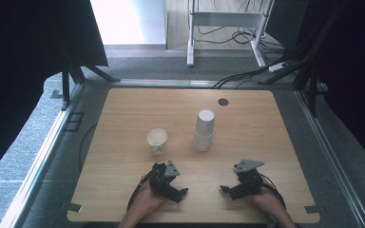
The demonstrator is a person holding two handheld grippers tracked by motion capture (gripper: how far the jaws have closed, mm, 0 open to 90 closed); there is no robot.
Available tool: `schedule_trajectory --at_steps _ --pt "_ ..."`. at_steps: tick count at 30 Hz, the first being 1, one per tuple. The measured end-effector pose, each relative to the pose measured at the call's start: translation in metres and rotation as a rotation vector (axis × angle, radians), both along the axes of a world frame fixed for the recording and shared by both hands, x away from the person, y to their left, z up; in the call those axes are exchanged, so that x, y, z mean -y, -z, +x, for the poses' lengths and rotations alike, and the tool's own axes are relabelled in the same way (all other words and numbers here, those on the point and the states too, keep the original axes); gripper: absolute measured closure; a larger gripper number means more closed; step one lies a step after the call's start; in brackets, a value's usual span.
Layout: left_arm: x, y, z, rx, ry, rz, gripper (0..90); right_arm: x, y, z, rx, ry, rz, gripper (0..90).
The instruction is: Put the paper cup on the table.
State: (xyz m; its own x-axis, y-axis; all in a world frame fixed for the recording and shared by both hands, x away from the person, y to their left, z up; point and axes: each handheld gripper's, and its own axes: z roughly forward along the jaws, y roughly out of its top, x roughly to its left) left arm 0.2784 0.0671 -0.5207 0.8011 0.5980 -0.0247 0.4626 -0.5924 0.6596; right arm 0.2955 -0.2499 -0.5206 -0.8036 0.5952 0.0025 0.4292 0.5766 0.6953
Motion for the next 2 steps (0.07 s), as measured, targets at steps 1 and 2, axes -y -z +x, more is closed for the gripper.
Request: schedule_trajectory --at_steps 1,2 --pt "0.0 0.0 -0.0002 0.0 -0.002 0.0 0.0 0.0 0.0 0.0 0.0 0.0 0.0 0.0" --pt "-0.0002 0.0 -0.0005 0.0 -0.005 0.0 0.0 0.0 0.0 0.0 0.0 0.0 0.0 0.0"
